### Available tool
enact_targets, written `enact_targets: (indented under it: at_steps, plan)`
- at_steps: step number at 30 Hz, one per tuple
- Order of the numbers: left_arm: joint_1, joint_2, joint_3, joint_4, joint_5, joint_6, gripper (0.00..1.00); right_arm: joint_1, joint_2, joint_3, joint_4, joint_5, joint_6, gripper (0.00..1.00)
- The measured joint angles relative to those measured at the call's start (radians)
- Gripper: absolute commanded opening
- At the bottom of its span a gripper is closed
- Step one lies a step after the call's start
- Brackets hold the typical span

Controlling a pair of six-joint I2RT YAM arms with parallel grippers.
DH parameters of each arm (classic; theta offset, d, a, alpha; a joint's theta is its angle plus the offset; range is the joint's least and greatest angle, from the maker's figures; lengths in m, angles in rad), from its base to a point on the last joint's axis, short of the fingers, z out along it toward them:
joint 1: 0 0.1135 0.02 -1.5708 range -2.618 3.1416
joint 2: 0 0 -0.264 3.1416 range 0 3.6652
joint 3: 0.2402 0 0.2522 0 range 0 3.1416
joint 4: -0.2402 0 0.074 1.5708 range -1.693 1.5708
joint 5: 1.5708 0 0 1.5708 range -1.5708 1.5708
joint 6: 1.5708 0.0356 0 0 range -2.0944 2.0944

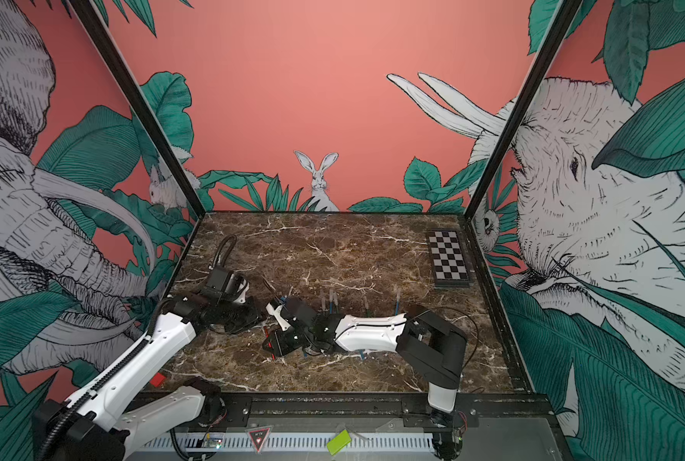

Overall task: Remove protective caps from carving knives
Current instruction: Pick up the carving knife from the center of the board, then remove the protective sleeve from the carving knife.

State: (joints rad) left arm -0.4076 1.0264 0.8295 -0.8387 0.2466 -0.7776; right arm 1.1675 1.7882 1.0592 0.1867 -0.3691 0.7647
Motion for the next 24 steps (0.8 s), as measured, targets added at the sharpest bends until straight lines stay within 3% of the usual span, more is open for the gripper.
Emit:
enact_targets:
  at_steps: [3,17,20,24]
  plan:
    - [-0.002,0.0,0.0,0.0,0.0,0.0,0.0,-0.002,0.0,0.0,0.003,-0.002,0.001,0.39]
    - [-0.011,0.0,0.0,0.0,-0.005,0.0,0.0,-0.006,0.0,0.0,0.012,-0.004,0.013,0.26]
    - [-0.015,0.0,0.0,0.0,-0.01,0.0,0.0,-0.007,0.0,0.0,0.013,-0.001,0.013,0.19]
    - [-0.019,0.0,0.0,0.0,-0.022,-0.002,0.0,-0.008,0.0,0.001,0.008,0.008,0.019,0.01]
